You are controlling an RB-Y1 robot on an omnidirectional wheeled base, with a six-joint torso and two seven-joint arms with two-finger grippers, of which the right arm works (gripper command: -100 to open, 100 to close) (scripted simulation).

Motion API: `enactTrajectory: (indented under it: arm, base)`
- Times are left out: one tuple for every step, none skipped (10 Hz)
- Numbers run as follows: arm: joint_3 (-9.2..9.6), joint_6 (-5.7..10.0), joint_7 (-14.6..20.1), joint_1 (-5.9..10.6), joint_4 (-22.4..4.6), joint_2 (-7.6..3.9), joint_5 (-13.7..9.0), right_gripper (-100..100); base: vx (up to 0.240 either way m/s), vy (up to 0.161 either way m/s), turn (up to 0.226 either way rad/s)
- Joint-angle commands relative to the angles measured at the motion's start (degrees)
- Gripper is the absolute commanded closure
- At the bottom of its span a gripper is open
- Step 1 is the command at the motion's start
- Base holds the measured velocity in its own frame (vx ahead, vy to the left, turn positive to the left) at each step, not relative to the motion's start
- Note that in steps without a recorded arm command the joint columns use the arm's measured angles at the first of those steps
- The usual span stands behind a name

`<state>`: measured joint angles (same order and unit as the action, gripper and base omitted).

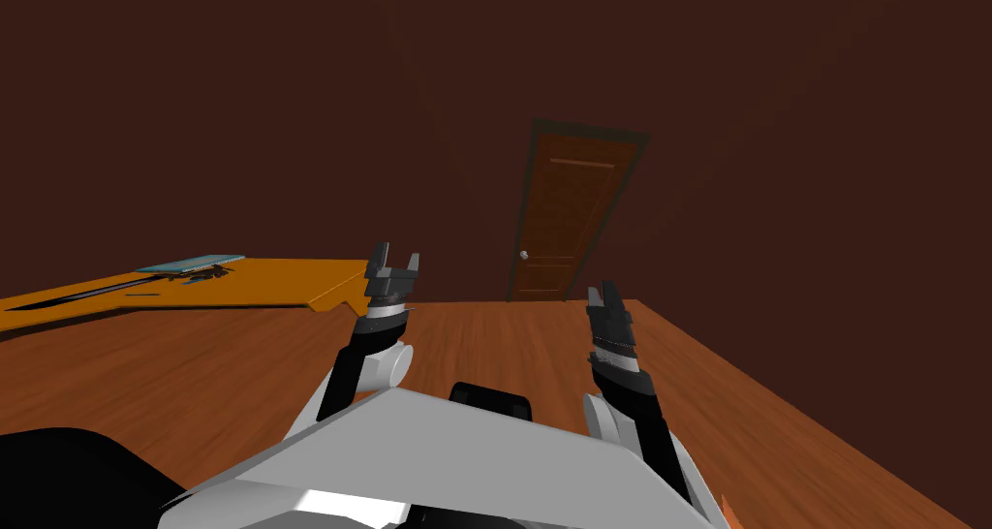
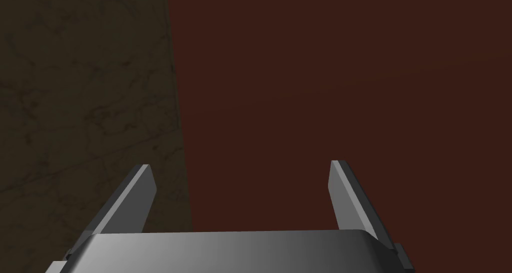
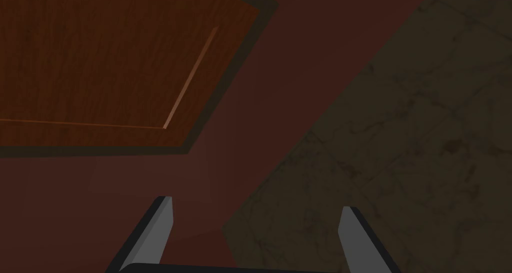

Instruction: Pull the door open

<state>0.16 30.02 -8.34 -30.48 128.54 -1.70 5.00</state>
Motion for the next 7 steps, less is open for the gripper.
enactTrajectory:
  arm:
    - [-0.25,0.56,-1.35,0.82,-2.2,-0.39,0.55,-100]
    - [-0.32,0.74,-1.78,1.07,-2.88,-0.5,0.72,-100]
    - [-0.48,1.1,-2.62,1.59,-4.26,-0.72,1.06,-100]
    - [-0.57,1.31,-3.13,1.89,-5.08,-0.85,1.27,-100]
    - [-0.68,1.56,-3.74,2.26,-6.07,-0.99,1.52,-100]
    - [-0.79,1.82,-4.35,2.63,-7.06,-1.13,1.76,-100]
    - [-0.9,2.07,-4.96,3.0,-8.05,-1.27,2.01,-100]
  base:
    - [0.094,0.0,-0.005]
    - [0.15,-0.008,-0.002]
    - [0.16,-0.003,0.0]
    - [0.139,0.015,0.001]
    - [0.112,0.009,-0.005]
    - [0.095,0.0,-0.002]
    - [0.088,0.004,-0.001]
